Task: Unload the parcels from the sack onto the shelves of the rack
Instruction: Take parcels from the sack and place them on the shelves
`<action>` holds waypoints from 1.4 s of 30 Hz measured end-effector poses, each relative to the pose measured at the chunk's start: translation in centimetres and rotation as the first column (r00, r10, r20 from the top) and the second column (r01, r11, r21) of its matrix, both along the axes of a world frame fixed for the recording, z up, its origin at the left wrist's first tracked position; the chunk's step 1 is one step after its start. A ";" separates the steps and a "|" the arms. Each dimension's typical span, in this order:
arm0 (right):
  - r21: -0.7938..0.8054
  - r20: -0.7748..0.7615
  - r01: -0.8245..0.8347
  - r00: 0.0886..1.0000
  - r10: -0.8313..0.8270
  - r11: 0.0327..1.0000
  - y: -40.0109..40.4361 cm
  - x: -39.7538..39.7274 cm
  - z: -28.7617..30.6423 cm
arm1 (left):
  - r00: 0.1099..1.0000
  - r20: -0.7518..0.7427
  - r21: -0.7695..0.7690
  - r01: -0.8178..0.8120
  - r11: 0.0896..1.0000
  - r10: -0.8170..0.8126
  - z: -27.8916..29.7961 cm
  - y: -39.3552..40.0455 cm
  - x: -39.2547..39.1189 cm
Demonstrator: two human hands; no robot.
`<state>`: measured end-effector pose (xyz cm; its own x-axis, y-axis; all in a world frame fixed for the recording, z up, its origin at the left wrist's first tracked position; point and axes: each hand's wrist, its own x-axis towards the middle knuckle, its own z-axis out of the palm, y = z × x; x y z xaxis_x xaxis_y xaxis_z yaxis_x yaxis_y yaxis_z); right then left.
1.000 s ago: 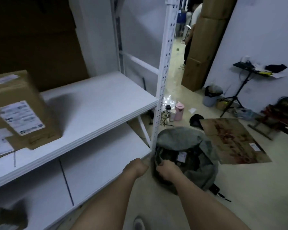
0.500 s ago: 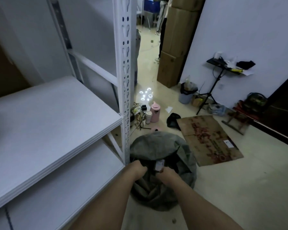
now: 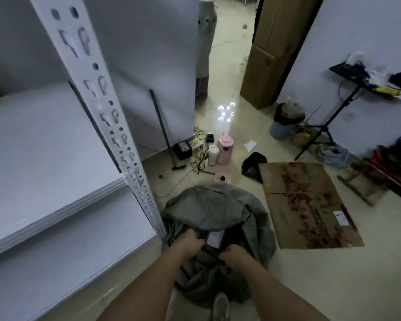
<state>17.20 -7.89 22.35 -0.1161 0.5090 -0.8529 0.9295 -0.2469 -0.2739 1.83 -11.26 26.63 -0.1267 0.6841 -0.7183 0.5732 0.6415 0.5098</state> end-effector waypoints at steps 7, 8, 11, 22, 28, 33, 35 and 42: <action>-0.026 -0.018 0.019 1.000 -0.019 0.999 7.0 2.2 -10.5 | 0.998 -0.016 -0.155 -0.056 0.986 0.054 -10.8 5.2 1.0; -0.027 -0.014 0.031 0.999 -0.032 0.999 7.6 2.3 -12.1 | 0.997 -0.011 -0.168 -0.072 0.983 0.071 -12.3 5.6 1.0; -0.058 -0.040 0.064 0.997 -0.066 0.996 9.7 1.8 -18.6 | 0.995 -0.014 -0.182 -0.100 0.978 0.099 -19.1 7.7 0.7; -0.072 -0.127 0.491 0.859 -0.496 0.868 12.6 1.8 -46.5 | 0.978 0.105 -0.125 -0.166 0.978 0.180 -47.3 11.0 2.7; -0.082 -0.045 0.590 0.803 -0.594 0.803 14.3 1.2 -56.8 | 0.964 0.066 -0.183 -0.241 0.953 0.257 -65.2 12.1 3.9; -0.132 -0.107 0.679 0.715 -0.691 0.722 13.9 1.4 -63.7 | 0.921 0.182 -0.200 -0.309 0.930 0.345 -64.2 13.9 5.5; -0.143 -0.114 0.737 0.651 -0.751 0.660 13.8 1.4 -62.9 | 0.885 0.193 -0.243 -0.375 0.894 0.424 -63.4 14.1 5.8; -0.118 -0.097 0.730 0.667 -0.739 0.674 11.4 2.1 -51.6 | 0.758 0.284 -0.312 -0.506 0.804 0.587 -51.5 11.3 6.5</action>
<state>19.32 3.55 -29.21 0.1642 0.4221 -0.8916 0.3978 -0.8554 -0.3317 8.29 0.02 -24.87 -0.1467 0.4088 -0.9008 -0.1001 0.8998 0.4247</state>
